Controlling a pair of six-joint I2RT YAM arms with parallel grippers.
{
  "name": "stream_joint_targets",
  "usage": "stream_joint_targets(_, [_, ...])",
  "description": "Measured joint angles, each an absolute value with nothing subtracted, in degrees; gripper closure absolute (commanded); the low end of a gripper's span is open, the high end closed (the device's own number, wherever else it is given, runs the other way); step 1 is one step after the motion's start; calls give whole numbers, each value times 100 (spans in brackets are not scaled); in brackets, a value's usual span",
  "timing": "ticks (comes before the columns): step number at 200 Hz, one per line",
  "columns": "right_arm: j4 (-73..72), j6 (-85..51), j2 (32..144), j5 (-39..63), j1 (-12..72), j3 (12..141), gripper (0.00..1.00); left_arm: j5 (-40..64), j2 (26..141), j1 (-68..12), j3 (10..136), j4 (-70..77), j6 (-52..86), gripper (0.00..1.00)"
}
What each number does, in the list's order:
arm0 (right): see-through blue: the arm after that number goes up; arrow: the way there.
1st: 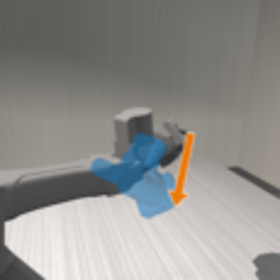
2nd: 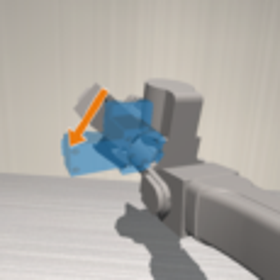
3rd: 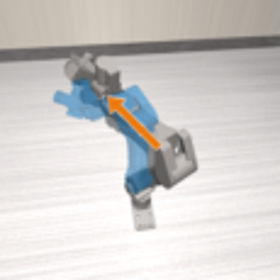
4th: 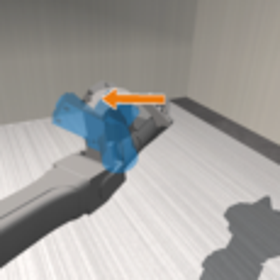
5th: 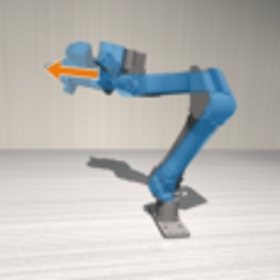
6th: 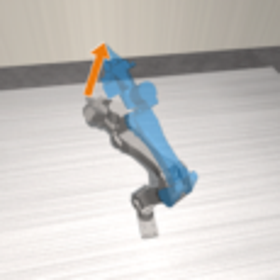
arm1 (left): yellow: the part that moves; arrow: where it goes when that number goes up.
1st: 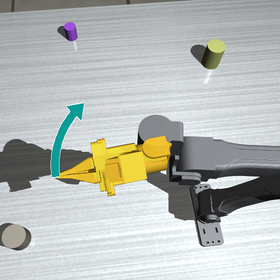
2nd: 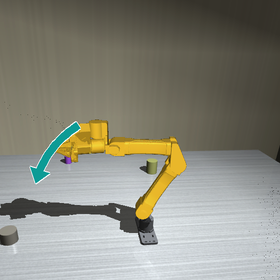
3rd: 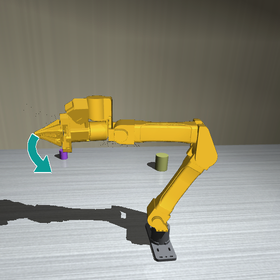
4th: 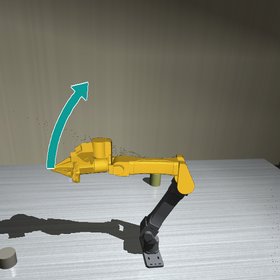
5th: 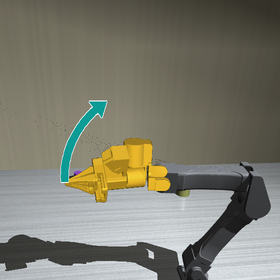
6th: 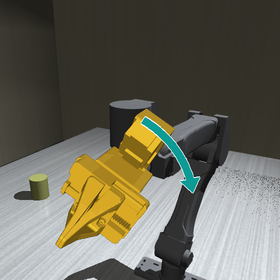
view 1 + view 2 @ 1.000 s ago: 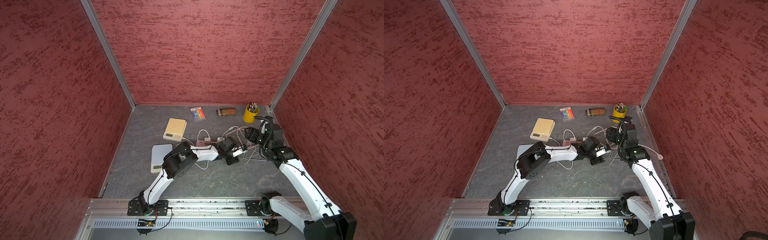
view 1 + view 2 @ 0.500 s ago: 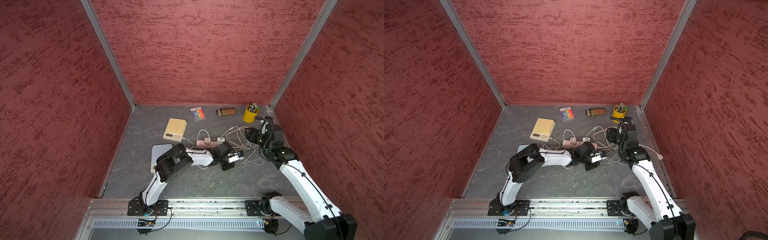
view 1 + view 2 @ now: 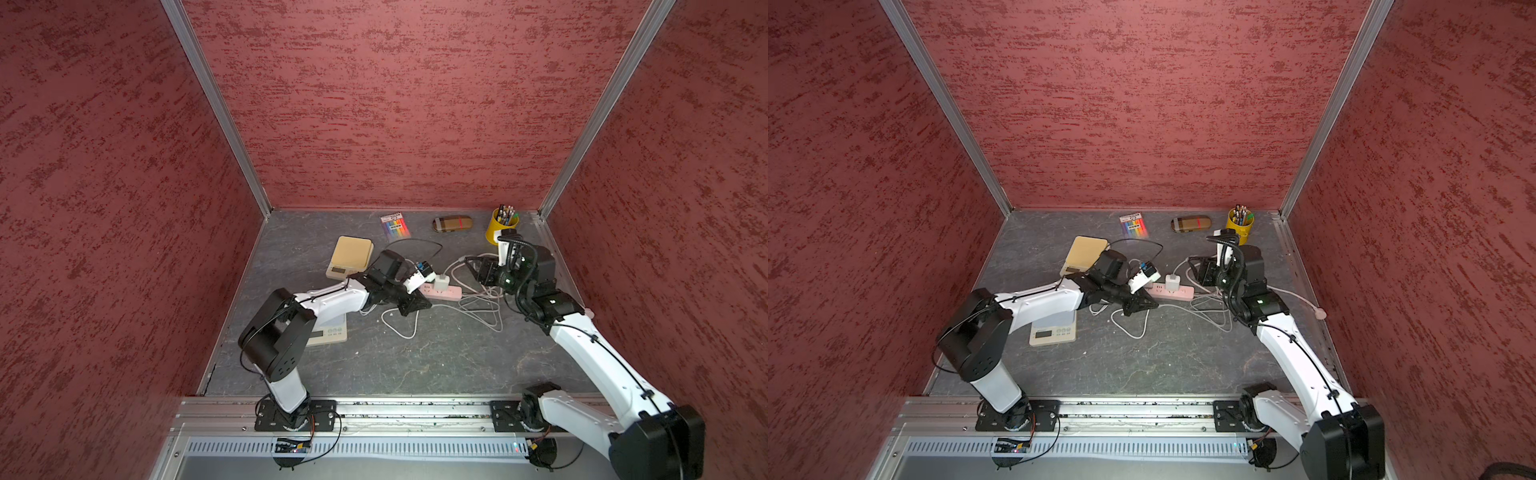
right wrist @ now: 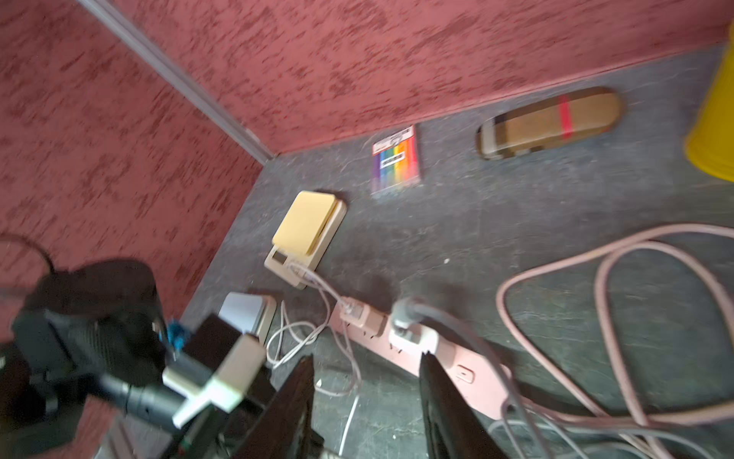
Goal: Charge the electronic scale
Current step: Pick up the charging cable from the center of the board.
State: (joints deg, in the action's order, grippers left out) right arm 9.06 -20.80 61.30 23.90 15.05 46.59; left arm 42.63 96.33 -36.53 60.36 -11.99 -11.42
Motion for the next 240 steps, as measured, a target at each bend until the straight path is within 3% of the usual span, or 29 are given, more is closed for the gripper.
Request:
stream_joint_targets(25, [978, -1570, 6379, 2565, 1903, 4733, 56, 4740, 9384, -3227, 6259, -2137, -1267, 100])
stream_joint_targets(37, [1063, -1334, 6484, 2556, 2080, 4777, 32, 4917, 9288, -3083, 6372, -2504, -1302, 100])
stream_joint_targets(59, [1264, -1000, 6643, 2504, 2346, 4818, 23, 5216, 9118, -2832, 6604, -3100, -1391, 100])
stream_joint_targets(126, [1516, -84, 7065, 2265, 3380, 4880, 20, 5529, 8783, -2178, 7072, -4569, -1949, 100])
stream_joint_targets(176, [1719, 694, 8025, 1887, 3948, 5743, 21, 5551, 8825, -2158, 7301, -5240, -2217, 100])
stream_joint_targets(210, [1793, 1094, 8320, 1647, 4209, 6141, 36, 5548, 8825, -2158, 7373, -5502, -2305, 100])
stream_joint_targets(240, [1861, 1286, 8538, 1640, 4353, 6267, 87, 5527, 8853, -2134, 7467, -5623, -2403, 100])
